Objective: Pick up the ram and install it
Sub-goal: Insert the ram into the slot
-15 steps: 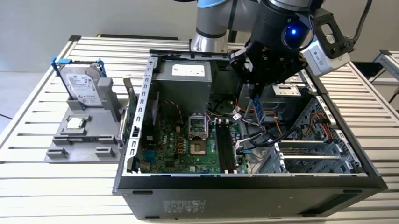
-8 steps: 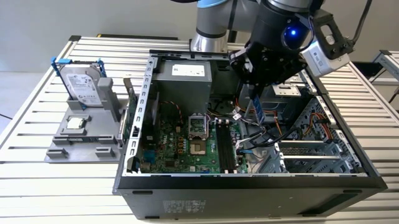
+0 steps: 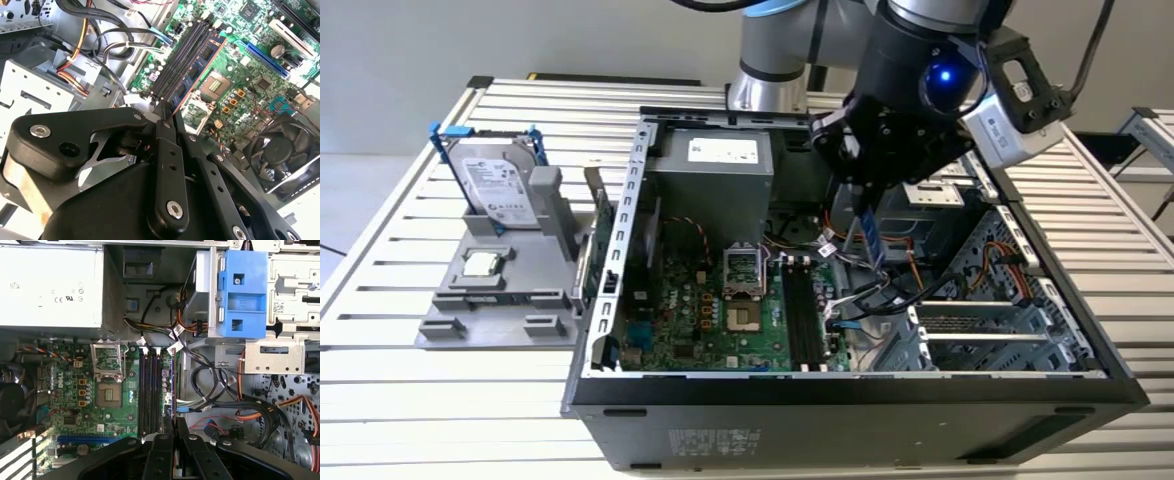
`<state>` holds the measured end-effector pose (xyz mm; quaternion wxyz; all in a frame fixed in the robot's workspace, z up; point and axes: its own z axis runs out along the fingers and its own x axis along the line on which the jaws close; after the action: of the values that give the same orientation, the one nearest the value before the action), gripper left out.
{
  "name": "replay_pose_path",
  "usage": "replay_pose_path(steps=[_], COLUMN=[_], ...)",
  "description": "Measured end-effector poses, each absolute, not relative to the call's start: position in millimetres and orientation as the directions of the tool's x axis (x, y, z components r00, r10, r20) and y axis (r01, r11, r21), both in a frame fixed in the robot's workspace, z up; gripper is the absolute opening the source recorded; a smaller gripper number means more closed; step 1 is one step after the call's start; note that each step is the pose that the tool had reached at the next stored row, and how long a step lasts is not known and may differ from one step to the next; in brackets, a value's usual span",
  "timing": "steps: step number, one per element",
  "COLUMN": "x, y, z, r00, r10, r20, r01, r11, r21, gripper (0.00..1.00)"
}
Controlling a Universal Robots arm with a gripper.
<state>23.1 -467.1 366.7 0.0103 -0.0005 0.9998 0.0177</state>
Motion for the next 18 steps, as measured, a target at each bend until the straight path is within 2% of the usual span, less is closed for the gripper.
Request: replay_pose_path(steps=[18], x=[23], y=[-467], z=[355], r00=[-1.0], r10=[-0.005], r20=[-0.021], r01=[-0.006], r11=[0.999], r21=[0.034], gripper=[0.0])
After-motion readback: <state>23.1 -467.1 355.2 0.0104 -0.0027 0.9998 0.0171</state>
